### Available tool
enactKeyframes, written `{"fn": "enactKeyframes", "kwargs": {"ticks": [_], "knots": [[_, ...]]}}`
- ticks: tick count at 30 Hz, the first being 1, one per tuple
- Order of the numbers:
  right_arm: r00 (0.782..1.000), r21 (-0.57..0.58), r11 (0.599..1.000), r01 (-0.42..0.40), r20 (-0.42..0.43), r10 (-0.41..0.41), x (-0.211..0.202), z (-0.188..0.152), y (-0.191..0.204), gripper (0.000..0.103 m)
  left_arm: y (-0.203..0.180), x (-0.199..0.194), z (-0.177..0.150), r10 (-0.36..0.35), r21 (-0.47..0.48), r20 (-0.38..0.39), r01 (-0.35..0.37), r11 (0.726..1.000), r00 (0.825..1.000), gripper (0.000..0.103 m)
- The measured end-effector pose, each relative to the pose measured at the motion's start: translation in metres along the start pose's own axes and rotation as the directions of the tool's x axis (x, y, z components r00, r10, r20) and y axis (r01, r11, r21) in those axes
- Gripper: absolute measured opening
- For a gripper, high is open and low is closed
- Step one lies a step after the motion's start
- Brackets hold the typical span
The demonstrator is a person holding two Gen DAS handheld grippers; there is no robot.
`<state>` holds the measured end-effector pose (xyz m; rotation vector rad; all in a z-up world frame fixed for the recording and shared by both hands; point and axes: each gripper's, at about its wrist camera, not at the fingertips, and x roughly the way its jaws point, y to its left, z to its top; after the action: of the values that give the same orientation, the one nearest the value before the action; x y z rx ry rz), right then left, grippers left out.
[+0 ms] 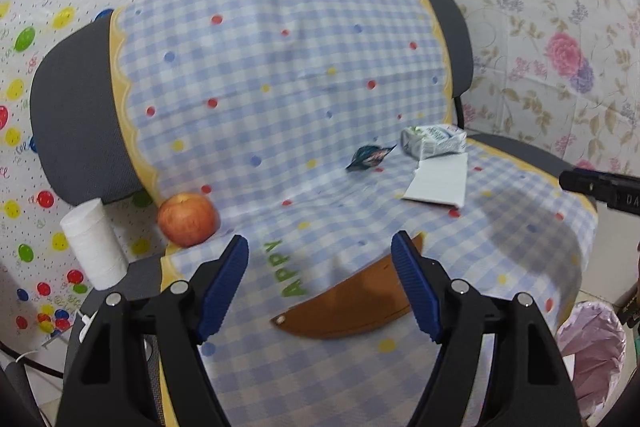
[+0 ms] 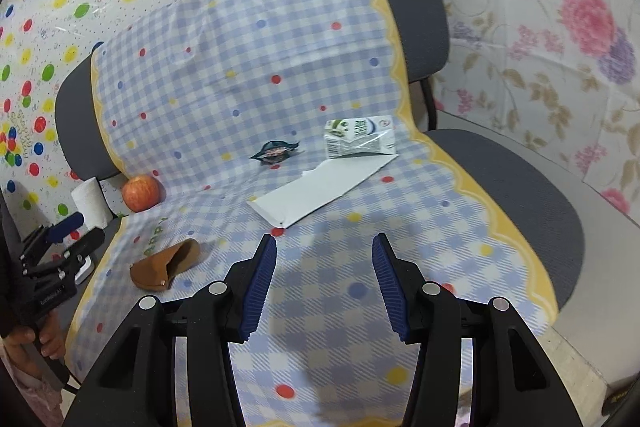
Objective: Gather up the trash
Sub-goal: 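Return the left tool to the chair and grasp the brown leather piece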
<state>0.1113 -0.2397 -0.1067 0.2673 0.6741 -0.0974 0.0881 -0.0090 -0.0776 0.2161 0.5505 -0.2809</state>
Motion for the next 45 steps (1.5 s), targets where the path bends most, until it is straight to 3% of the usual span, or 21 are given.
{"fn": "enactKeyframes", "kwargs": {"ticks": [9, 14, 22, 25, 27, 28, 31, 33, 35, 37, 42, 45], "knots": [[0.999, -0.023, 0.999, -0.029, -0.041, 0.028, 0.035, 0.004, 0.024, 0.056, 0.001, 0.036, -0.035, -0.024, 0.073, -0.118, 0.033, 0.997, 0.993, 0.084], [0.998, -0.035, 0.999, -0.028, -0.052, 0.027, 0.043, 0.004, 0.029, 0.056, 0.003, 0.06, -0.037, -0.085, 0.043, -0.231, 0.097, 0.994, 0.969, 0.084], [0.997, -0.028, 0.999, -0.029, -0.067, 0.027, 0.049, 0.006, 0.027, 0.056, 0.001, 0.082, -0.023, -0.162, 0.03, -0.262, 0.176, 0.984, 0.951, 0.084], [0.997, -0.027, 0.999, -0.027, -0.07, 0.025, 0.05, 0.006, 0.026, 0.056, -0.003, 0.094, -0.015, -0.235, 0.02, -0.273, 0.25, 0.968, 0.933, 0.084], [0.997, -0.024, 0.999, -0.026, -0.072, 0.024, 0.051, 0.006, 0.025, 0.056, -0.007, 0.104, -0.013, -0.337, -0.012, -0.3, 0.349, 0.937, 0.893, 0.084], [0.997, -0.022, 0.999, -0.024, -0.072, 0.022, 0.051, 0.006, 0.024, 0.056, -0.01, 0.106, -0.013, -0.35, -0.015, -0.305, 0.363, 0.932, 0.886, 0.084], [0.997, -0.019, 1.0, -0.021, -0.073, 0.02, 0.05, 0.005, 0.022, 0.056, -0.026, 0.099, -0.014, -0.33, 0.058, -0.298, 0.362, 0.931, 0.896, 0.075], [0.997, -0.016, 1.0, -0.02, -0.071, 0.019, 0.048, 0.004, 0.021, 0.056, -0.038, 0.088, -0.015, -0.316, 0.119, -0.276, 0.358, 0.926, 0.908, 0.053], [0.997, -0.011, 1.0, -0.021, -0.069, 0.02, 0.046, 0.003, 0.019, 0.056, -0.047, 0.081, -0.017, -0.273, 0.171, -0.257, 0.322, 0.931, 0.927, 0.047], [0.998, -0.013, 1.0, -0.023, -0.067, 0.022, 0.044, 0.002, 0.019, 0.056, -0.055, 0.074, -0.019, -0.262, 0.194, -0.238, 0.31, 0.931, 0.935, 0.047], [0.998, -0.015, 1.0, -0.025, -0.062, 0.024, 0.039, 0.001, 0.017, 0.056, -0.062, 0.057, -0.019, -0.311, 0.151, -0.181, 0.339, 0.929, 0.933, 0.047], [0.998, -0.003, 1.0, -0.025, -0.057, 0.025, 0.036, -0.001, 0.013, 0.056, -0.067, 0.065, -0.022, -0.374, 0.086, -0.235, 0.402, 0.911, 0.897, 0.047]]}}
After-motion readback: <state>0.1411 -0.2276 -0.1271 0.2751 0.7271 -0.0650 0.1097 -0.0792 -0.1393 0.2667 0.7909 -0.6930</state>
